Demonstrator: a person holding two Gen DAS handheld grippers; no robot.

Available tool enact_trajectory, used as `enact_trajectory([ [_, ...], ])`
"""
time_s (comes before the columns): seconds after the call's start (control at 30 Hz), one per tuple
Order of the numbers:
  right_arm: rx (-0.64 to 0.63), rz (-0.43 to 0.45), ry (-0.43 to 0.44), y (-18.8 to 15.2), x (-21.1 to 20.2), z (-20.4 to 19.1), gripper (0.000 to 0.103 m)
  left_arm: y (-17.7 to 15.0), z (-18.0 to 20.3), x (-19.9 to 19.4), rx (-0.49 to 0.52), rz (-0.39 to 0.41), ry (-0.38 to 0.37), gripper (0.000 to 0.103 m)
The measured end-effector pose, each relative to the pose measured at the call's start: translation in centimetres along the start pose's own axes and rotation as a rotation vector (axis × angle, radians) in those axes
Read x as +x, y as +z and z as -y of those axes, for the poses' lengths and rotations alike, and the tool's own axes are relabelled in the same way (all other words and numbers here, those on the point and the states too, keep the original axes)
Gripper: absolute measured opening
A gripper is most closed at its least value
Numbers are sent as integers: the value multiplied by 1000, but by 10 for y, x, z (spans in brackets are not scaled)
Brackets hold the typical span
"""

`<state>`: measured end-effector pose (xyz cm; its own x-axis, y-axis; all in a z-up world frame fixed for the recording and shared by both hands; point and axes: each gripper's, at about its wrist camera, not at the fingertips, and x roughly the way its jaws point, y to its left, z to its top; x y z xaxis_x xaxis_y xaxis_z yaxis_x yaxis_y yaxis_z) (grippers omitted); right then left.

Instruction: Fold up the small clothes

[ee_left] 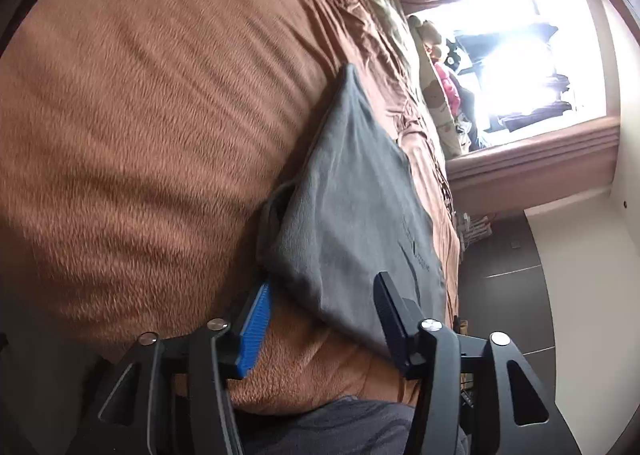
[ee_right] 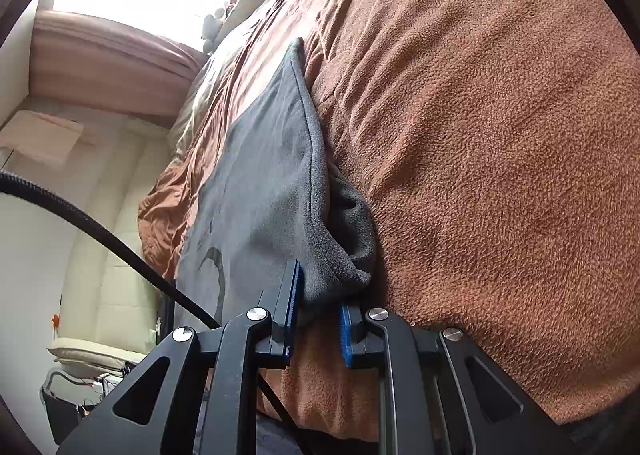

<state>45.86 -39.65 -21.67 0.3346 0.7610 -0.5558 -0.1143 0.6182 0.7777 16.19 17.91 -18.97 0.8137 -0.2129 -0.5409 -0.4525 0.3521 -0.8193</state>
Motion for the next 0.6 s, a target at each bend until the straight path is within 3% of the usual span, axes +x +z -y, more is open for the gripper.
enact_trajectory([
  [0.07,-4,-3,-4,2,1,-3,14,-3,3,5,7,-8,-2,67],
  [0.43,15,18,-2,5,7,-4,14,17,10,26,55,64,59,67],
  [0.5,8,31,-12,5,7,-7,14,19,11,28,62,66,72,64],
  [0.6,-14,49,-24,5,4,-13,6,20,12,26,86,69,105,46],
])
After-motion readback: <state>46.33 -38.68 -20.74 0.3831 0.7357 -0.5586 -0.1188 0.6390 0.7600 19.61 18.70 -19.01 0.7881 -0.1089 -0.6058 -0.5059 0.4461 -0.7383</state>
